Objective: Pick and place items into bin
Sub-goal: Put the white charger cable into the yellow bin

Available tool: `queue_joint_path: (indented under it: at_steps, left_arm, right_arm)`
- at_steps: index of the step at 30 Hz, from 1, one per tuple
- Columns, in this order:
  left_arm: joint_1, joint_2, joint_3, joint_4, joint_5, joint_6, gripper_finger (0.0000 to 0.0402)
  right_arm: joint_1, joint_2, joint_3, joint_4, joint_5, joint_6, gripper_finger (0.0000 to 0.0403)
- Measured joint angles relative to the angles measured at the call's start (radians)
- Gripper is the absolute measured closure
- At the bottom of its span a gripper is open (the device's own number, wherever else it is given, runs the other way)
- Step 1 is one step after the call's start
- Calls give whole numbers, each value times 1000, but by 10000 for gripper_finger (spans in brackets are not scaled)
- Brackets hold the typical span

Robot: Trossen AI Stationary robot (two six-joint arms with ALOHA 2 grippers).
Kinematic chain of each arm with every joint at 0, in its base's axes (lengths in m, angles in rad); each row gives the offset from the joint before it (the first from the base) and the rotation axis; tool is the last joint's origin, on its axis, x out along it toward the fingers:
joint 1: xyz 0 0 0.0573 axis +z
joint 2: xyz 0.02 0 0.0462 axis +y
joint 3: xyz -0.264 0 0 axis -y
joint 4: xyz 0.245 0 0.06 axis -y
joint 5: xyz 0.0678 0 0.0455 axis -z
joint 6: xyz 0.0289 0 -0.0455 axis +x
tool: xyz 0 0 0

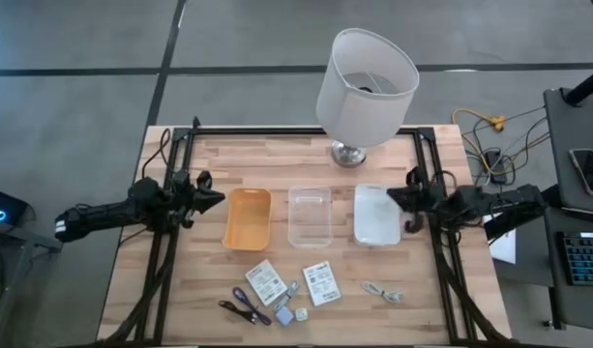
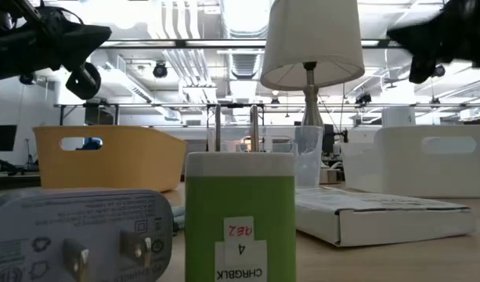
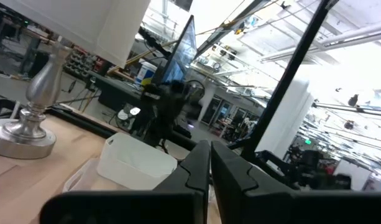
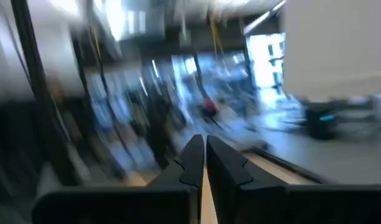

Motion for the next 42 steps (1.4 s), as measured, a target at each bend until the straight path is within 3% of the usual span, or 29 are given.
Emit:
queue_joint_path:
  at_steps: [2,9,13,18,21,26,29,34,37,39,42]
  left_arm:
    - [0,0,0,7,-9,-1,402]
    - [-2,0,0,124,-10,-66,402]
    - [-2,0,0,189,-10,-79,402]
    - [-2,0,0,294,-19,-80,402]
    - [-2,0,0,390,-18,-81,402]
    - [-2,0,-1,482,-22,-82,402]
    - [-2,0,-1,474,-27,-79,402]
    - [-2,2,-1,442,-27,-31,402]
    - [-2,2,-1,445,-26,-60,402]
    - [-2,2,-1,446,-26,-117,402]
    - [-2,11,0,440,2,-130,402]
  right_arm:
    - [-1,4,0,124,7,135,394]
    - [0,124,4,459,-36,278,394]
    - [0,369,72,451,-37,380,394]
    - [5,752,292,454,-100,538,394]
    - [-4,913,419,439,-93,642,394]
    - [-14,1050,571,300,-106,619,394]
    - [-18,1107,646,177,-244,657,394]
    - [-24,1137,785,-225,-271,784,394]
    - [2,1161,843,-316,-434,764,394]
    - [6,1191,872,-384,-569,845,394]
    - [19,1260,922,-549,-615,960,388]
